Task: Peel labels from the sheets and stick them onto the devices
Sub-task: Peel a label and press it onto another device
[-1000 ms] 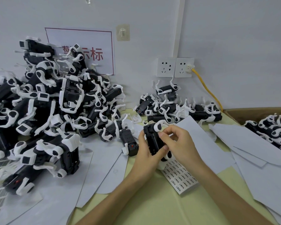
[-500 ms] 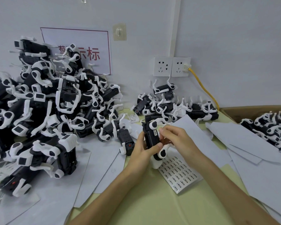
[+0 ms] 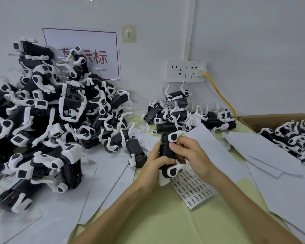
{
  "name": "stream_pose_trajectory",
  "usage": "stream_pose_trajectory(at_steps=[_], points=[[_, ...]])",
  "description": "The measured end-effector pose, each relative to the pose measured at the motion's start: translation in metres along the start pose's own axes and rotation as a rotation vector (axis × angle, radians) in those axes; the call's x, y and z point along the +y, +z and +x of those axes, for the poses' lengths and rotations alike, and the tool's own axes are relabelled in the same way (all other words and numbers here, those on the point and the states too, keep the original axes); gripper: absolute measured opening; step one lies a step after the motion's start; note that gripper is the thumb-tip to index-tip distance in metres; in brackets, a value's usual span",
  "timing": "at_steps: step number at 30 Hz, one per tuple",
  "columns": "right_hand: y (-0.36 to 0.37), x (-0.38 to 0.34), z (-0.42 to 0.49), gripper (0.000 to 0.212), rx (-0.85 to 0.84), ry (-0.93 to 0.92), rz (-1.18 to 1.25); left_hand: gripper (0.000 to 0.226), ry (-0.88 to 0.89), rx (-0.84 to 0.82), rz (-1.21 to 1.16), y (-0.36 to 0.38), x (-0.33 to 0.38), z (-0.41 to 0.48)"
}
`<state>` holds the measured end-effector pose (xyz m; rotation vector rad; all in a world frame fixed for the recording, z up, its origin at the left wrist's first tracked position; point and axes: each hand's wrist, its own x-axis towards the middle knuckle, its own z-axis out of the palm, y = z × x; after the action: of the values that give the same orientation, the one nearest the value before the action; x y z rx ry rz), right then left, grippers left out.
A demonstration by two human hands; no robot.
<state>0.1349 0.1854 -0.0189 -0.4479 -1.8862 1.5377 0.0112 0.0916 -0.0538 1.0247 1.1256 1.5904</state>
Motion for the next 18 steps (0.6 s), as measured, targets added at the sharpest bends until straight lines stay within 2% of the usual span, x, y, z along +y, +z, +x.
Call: stream_pose_trajectory(at_steps=[6,12,18], points=[[0.0027,-0.0017,-0.0009,0.032,0.035,-0.021,0.011,0.058,0.028,0.004,-0.017,0.0006,0.0008,0.0016],[0.0074,0.0019,-0.0002,0.033,0.083,-0.041,0.014,0.046,0.028,0.030,-0.024,0.0027,0.0016,0.0013],[0.0075,0.0054,-0.0014,0.030,0.047,-0.083,-0.044,0.049,0.031,0.026,-0.013,0.0020,0.0030,0.0008]])
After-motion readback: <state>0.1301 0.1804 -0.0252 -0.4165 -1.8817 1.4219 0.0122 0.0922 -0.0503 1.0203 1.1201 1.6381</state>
